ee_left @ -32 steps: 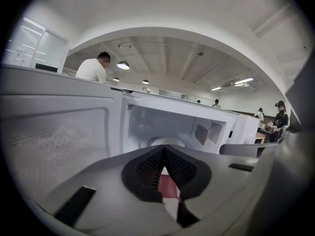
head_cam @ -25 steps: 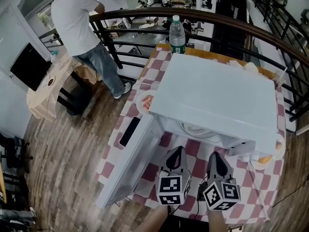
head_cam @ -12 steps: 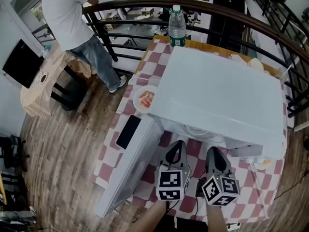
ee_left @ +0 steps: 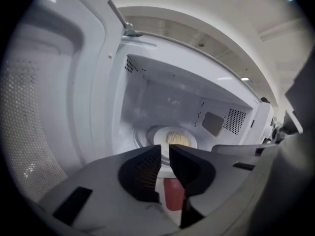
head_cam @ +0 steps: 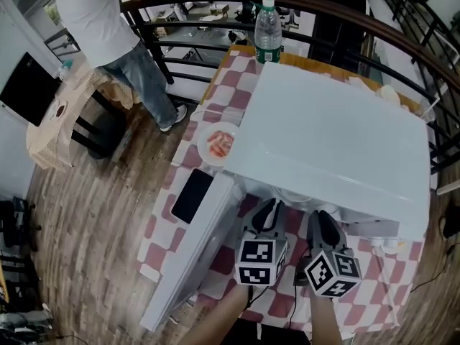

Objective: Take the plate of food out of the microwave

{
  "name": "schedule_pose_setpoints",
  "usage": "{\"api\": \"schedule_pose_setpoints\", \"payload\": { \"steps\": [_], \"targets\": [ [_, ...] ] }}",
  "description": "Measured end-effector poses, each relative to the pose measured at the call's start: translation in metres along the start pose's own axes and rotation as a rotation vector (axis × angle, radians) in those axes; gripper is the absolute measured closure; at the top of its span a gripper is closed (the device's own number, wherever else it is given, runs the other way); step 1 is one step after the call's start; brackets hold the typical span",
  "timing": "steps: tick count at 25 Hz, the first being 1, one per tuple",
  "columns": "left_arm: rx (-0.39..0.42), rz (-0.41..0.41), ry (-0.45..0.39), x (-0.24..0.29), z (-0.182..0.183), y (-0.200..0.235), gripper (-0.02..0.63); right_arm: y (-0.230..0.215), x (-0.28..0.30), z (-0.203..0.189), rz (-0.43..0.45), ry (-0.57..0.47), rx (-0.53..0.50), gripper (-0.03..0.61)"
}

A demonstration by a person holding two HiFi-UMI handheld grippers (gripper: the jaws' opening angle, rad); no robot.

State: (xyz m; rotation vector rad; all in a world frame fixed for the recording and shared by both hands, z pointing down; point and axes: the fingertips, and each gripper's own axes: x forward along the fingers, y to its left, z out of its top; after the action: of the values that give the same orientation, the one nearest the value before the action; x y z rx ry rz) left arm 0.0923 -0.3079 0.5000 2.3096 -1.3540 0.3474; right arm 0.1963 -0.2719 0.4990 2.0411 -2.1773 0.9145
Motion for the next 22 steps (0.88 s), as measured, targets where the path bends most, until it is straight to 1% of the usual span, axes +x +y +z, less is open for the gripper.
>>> {"api": "schedule_pose_setpoints", "payload": {
  "steps": [1, 2, 4, 7, 12, 16, 22],
  "targets": [
    [0.002, -0.005, 0.005, 0.003, -0.001, 0.001, 0.529, -0.001, 0.003, 0.001, 0.003, -0.003, 0.01, 0.459],
    [0.0, -0.009, 0.011, 0.007, -0.002, 0.002, 0.518, -0.002, 0.006, 0.001, 0.003, -0.004, 0.019, 0.439],
    [-0.009, -0.02, 0.023, 0.014, -0.004, 0.004, 0.501, -0.007, 0.012, 0.003, -0.008, -0.005, 0.026, 0.439],
    [-0.006, -0.028, 0.039, 0.023, -0.005, 0.007, 0.458, -0.01, 0.02, 0.006, -0.016, -0.007, 0.025, 0.439],
    [0.005, -0.037, 0.029, 0.035, 0.001, 0.008, 0.451, -0.009, 0.033, 0.006, 0.0, 0.016, 0.002, 0.43],
    [0.034, -0.06, 0.027, 0.042, 0.004, 0.005, 0.413, -0.011, 0.039, 0.004, -0.008, 0.025, -0.007, 0.404],
    [0.053, -0.063, 0.036, 0.051, 0.003, 0.006, 0.413, -0.017, 0.048, -0.002, -0.025, 0.04, 0.0, 0.388]
  ]
}}
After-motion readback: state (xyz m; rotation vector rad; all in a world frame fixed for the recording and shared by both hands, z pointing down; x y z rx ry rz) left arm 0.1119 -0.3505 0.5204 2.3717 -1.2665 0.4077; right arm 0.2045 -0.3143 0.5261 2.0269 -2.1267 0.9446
